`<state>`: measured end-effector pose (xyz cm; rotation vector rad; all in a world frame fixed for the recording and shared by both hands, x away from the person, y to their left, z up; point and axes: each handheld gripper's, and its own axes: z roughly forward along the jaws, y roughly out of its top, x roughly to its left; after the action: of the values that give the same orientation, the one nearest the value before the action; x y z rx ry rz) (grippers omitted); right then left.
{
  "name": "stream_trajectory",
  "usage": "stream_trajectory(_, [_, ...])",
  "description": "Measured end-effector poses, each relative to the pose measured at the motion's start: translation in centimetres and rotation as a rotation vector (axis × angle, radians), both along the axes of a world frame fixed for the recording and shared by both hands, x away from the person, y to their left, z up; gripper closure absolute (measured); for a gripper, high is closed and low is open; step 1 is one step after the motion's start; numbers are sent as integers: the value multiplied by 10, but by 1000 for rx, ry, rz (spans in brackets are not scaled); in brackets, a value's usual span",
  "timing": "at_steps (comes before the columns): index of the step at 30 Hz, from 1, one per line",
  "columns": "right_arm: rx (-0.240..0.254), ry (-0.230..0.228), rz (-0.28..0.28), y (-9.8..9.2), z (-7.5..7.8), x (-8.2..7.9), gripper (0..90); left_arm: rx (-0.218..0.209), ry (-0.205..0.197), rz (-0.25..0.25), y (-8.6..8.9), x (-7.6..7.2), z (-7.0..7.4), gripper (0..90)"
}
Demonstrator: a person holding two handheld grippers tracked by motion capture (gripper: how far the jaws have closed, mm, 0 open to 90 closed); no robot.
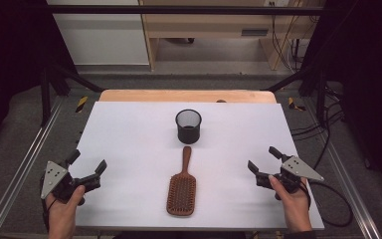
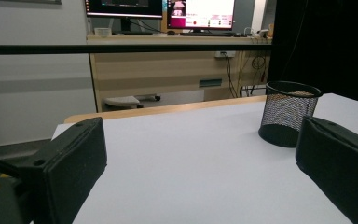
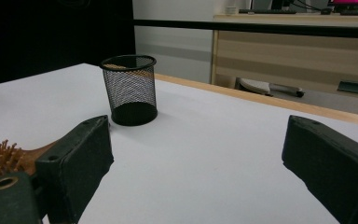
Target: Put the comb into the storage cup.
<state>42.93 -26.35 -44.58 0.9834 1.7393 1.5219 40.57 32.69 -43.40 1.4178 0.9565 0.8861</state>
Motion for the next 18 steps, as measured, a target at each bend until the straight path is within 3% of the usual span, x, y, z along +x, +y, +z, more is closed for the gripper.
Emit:
stream_trajectory(3, [28, 10, 17, 2, 0, 1, 75, -5, 3, 13, 1, 0, 0, 25])
stream_trajectory(9, [23, 54, 11, 6, 0, 2, 62, -7, 10, 19, 1, -3, -2, 29])
stream_trajectory(14, [-35, 101, -35, 19, 2, 3, 105, -11, 8, 11, 1, -7, 0, 32])
stream_trajectory(18, [-89, 128, -29, 33, 5, 6, 202, 2, 5, 5, -1, -8, 0, 33])
